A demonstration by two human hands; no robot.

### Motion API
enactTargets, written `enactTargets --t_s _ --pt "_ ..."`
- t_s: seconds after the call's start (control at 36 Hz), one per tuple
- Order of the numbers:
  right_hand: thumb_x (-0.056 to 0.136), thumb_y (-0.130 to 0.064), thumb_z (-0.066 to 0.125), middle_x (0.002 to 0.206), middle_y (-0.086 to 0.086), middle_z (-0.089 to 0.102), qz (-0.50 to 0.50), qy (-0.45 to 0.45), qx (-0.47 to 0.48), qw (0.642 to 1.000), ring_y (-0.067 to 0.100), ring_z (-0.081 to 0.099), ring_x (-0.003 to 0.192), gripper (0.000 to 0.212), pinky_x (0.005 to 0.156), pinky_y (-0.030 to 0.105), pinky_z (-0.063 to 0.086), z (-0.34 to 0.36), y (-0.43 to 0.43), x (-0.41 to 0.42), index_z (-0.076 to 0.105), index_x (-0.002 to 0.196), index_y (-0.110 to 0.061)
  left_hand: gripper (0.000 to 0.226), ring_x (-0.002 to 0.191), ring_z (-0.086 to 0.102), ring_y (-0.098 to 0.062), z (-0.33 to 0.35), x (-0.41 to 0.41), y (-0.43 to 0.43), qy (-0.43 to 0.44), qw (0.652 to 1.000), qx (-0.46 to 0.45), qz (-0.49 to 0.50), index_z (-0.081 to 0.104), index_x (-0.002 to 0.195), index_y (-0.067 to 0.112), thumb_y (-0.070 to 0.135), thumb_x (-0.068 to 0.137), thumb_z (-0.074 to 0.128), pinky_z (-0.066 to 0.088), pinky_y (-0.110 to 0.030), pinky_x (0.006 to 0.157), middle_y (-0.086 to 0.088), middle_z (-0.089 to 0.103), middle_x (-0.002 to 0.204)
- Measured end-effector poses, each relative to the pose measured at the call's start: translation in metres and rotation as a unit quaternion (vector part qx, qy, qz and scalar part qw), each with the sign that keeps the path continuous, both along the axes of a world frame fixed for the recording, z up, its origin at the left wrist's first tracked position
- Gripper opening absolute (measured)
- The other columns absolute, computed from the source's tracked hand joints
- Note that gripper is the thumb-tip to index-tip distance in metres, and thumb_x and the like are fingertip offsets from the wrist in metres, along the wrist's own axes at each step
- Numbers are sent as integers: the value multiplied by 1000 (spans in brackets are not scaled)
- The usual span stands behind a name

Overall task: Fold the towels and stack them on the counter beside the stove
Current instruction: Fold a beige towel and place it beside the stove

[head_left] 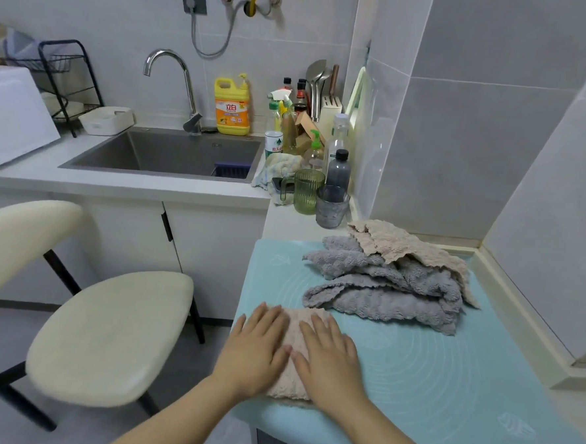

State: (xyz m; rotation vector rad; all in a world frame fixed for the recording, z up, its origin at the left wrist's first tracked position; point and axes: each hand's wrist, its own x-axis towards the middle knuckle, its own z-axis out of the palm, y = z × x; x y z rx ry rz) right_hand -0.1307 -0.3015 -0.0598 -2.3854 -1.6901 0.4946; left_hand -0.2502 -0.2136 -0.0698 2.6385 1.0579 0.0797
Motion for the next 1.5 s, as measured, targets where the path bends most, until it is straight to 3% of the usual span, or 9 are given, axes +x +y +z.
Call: enactTargets --t_s 0.31,0.39,0.5,0.61,0.81,1.0,1.14,1.28,1.5 --pt "56 -65 -22 156 -12 -16 -25 -4 -58 998 18 -17 144 97 114 48 -7 -29 1 2 -5 148 -36 101 146 -12 -14 -16 0 4 85 996 -22 5 2 151 25 62 59 -18 -7 -36 117 8 -9 158" --pt "57 -72 -23 156 -11 -17 -25 0 -65 998 18 -18 144 99 114 49 -8 -28 2 3 -6 148 -36 88 141 28 -25 -12 0 3 92 995 35 20 36 144 23 60 77 -8 27 -40 112 3 25 154" --pt "63 -66 -17 156 -11 -17 -24 10 -77 997 18 -18 144 91 114 49 -9 -26 2 3 -7 148 -35 50 79 68 -25 -18 -1 -2 94 990 66 83 73 101 34 53 79 33 54 -34 60 -5 71 104" --pt "98 -51 15 156 -9 -17 -26 16 -82 996 19 -18 144 58 114 48 -9 -21 1 2 -6 148 -33 58 106 52 -25 -6 0 -10 81 985 46 142 44 133 42 61 85 19 46 -37 82 -7 48 128" --pt "93 -41 46 158 -8 2 -90 100 27 991 12 11 144 58 115 35 15 -13 -3 8 23 145 -31 82 117 42 -29 3 6 -5 -44 951 -154 266 18 141 26 57 78 61 44 -37 86 -9 34 129" --pt "82 -25 65 121 2 53 -239 282 61 927 21 56 107 65 88 34 50 -9 -2 8 31 137 -17 67 100 57 -26 5 8 8 -115 870 -340 338 41 113 7 39 68 79 51 -37 85 -9 54 115" --pt "81 -20 68 98 -6 53 -233 369 27 899 13 54 91 41 78 25 46 -2 -2 15 46 115 -17 61 91 65 -26 -2 6 11 -183 834 -412 317 63 102 10 36 48 78 55 -43 86 -8 69 98" --pt "84 -1 63 89 -2 66 -231 522 39 820 11 63 82 24 62 16 51 3 -4 22 62 106 -9 41 96 61 -22 7 9 0 -248 844 -368 300 56 107 18 27 70 72 52 -40 87 -1 64 103" --pt "90 -7 57 108 2 66 -232 554 85 795 17 64 98 27 80 26 53 2 -21 21 57 115 -15 31 82 63 -16 3 -6 -6 -284 807 -427 294 51 110 14 30 87 65 48 -25 60 -4 61 104"
